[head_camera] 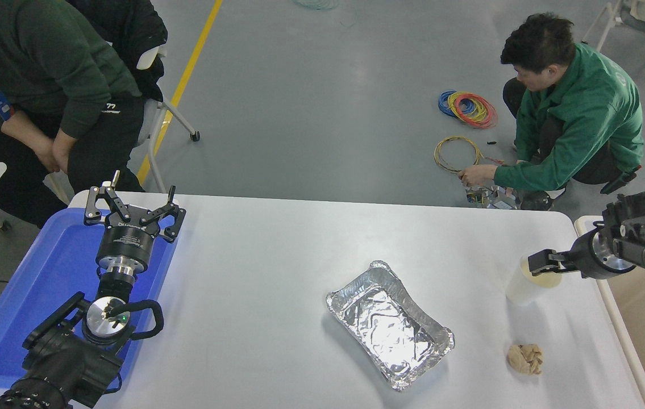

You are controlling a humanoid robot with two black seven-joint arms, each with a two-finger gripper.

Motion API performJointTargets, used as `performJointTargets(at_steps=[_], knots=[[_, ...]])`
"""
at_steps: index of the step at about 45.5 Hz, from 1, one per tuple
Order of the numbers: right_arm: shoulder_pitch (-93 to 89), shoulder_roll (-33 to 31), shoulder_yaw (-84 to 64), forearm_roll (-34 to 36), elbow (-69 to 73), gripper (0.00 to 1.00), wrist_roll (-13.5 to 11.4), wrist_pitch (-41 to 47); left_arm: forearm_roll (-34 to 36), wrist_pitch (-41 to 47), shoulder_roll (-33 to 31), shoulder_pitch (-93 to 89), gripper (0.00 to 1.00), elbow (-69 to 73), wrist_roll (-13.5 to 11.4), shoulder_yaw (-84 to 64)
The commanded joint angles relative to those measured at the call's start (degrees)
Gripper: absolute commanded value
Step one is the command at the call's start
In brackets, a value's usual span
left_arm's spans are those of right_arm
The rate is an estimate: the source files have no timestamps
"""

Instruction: Pick up paper cup place in dustbin

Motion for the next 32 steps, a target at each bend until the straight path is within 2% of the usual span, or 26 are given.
performJointTargets(at_steps=[1, 5, 10, 18, 32], knots=[[-2.57, 0.75, 0.54, -0.09, -1.89, 0.42, 0.23, -2.47, 0.0, 0.06, 0.02, 0.0, 1.0, 0.0, 0.0, 0.0], [-2.57, 0.75, 0.45, -0.09, -1.89, 0.19, 0.85, -2.55, 0.0, 0.06, 0.02, 0.0, 1.0, 0.0, 0.0, 0.0], [-2.57, 0.75, 0.1, -0.09, -1.89, 0.0, 2.25, -2.47, 0.0, 0.06, 0.02, 0.0, 1.0, 0.0, 0.0, 0.0], [-2.3, 0.84, -0.25, -0.53, -1.89, 0.0, 5.24, -2.47, 0.0, 0.06, 0.02, 0.0, 1.0, 0.0, 0.0, 0.0], [-0.46, 0.49, -0.34, -0.53, -1.37, 0.0, 5.6, -2.38, 0.0, 0.06, 0.02, 0.0, 1.0, 0.0, 0.0, 0.0]])
